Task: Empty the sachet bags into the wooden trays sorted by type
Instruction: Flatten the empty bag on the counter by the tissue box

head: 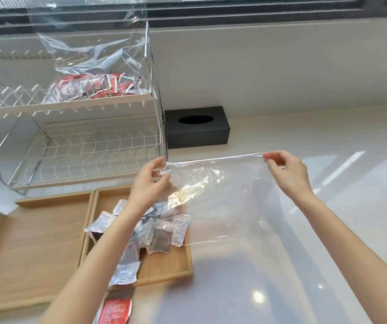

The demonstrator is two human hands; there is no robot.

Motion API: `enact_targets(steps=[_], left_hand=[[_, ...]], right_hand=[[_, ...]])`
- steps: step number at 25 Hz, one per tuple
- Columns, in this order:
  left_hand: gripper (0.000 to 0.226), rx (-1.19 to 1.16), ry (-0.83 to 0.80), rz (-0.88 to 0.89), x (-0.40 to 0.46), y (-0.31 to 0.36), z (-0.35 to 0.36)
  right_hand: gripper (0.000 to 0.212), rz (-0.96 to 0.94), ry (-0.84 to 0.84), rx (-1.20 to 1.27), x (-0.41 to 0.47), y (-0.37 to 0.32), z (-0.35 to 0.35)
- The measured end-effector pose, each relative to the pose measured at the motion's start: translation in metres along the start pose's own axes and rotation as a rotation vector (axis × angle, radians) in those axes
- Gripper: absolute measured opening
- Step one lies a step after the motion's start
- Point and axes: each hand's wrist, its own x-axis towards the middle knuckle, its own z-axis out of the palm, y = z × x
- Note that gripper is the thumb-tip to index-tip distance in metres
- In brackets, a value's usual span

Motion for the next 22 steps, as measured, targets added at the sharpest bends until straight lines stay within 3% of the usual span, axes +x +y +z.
enact_targets(steps=[7,12,17,22], left_hand=[[0.066,0.112,-0.163,-0.144,0.064,-0.019,0.053],[0.057,0.211,-0.068,-0.081,0.096,-0.040,0.090],[0.055,0.554,-0.067,-0.046,0.108,-0.050,0.113],[0.060,0.683,-0.115,0.074,0.091,-0.049,0.120]], right_hand=[[0.028,0.072,-0.116,-0.099,0.065,0.044,0.037],[0.031,0.079,-0.182,-0.143,0.097,0.075,0.069],[0.048,-0.026,-0.232,-0.353,0.096,0.089,0.080],[0.054,-0.310,-0.206,-0.506,0.067,0.081,0.087]])
